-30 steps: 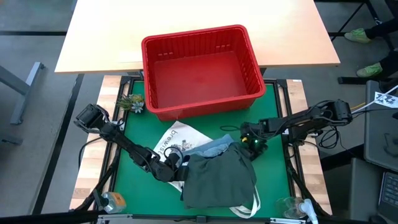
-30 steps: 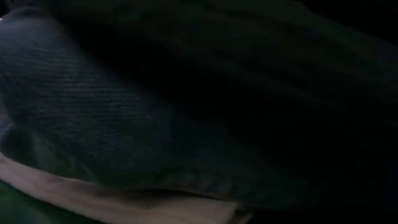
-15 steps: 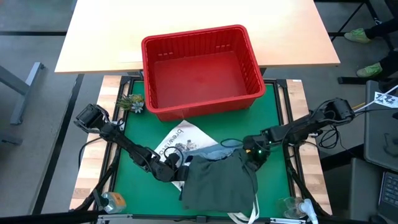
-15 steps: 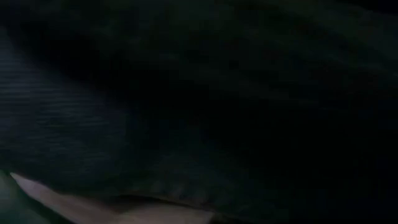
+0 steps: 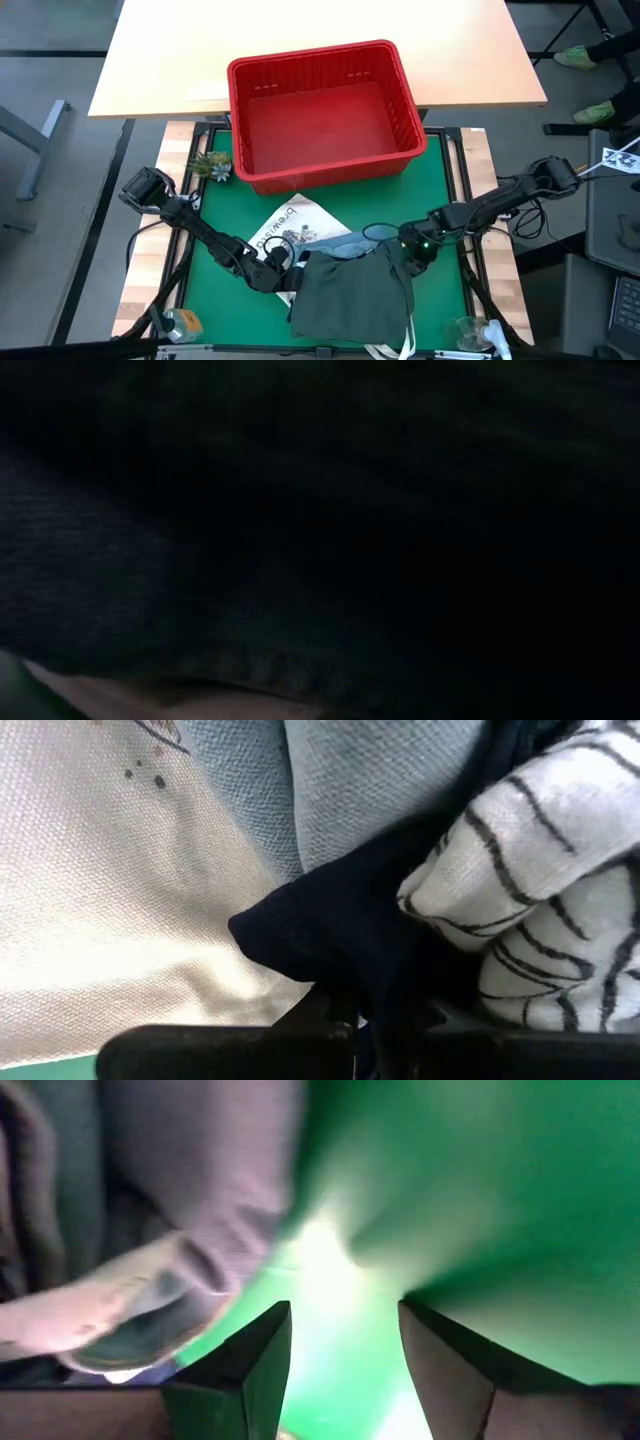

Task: Fold laundry
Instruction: Put the clothes into the red bin

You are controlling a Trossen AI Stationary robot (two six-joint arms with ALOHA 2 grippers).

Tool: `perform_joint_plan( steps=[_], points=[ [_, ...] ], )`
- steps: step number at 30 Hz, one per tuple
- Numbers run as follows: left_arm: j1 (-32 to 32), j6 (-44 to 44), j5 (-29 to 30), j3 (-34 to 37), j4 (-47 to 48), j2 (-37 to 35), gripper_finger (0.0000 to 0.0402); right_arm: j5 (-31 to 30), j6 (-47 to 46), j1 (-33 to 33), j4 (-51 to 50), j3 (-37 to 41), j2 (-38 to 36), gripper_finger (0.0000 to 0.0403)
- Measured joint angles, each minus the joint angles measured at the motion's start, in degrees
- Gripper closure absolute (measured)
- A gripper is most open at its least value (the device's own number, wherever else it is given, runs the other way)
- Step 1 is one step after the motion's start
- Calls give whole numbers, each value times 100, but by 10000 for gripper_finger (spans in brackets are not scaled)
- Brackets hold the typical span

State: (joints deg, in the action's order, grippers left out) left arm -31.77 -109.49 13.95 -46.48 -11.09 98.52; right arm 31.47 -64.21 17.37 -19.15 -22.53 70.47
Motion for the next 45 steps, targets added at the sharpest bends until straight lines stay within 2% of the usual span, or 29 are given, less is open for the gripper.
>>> perform_joint_plan(
  steps=[5,8,14,20,24,31,35,39,45],
  points=[
    [0,4,0,0,19,0,395,-796,-4,-2,-1195,0,-709,213],
    [0,4,0,-1,28,0,395,-1007,-165,74,-1367,26,-997,213],
    [0,2,0,-2,49,0,395,-1328,-1015,865,-58,484,-1276,213],
    [0,-1,0,-2,52,0,395,-2570,-2362,1905,954,902,-1316,213],
    [2,-144,0,-2,65,0,395,-3398,-2765,2451,1252,918,-1249,213],
    [2,-388,0,-2,120,0,395,-4422,-3521,3227,1379,927,-1236,213],
    [2,-437,-7,-2,120,0,395,-4892,-3646,3485,1834,927,-1150,213],
    [4,-439,-101,-2,127,0,395,-5039,-3628,3643,2363,923,-814,213],
    [4,-442,-126,-2,126,0,395,-4862,-3771,3679,2982,923,-125,213]
  ],
)
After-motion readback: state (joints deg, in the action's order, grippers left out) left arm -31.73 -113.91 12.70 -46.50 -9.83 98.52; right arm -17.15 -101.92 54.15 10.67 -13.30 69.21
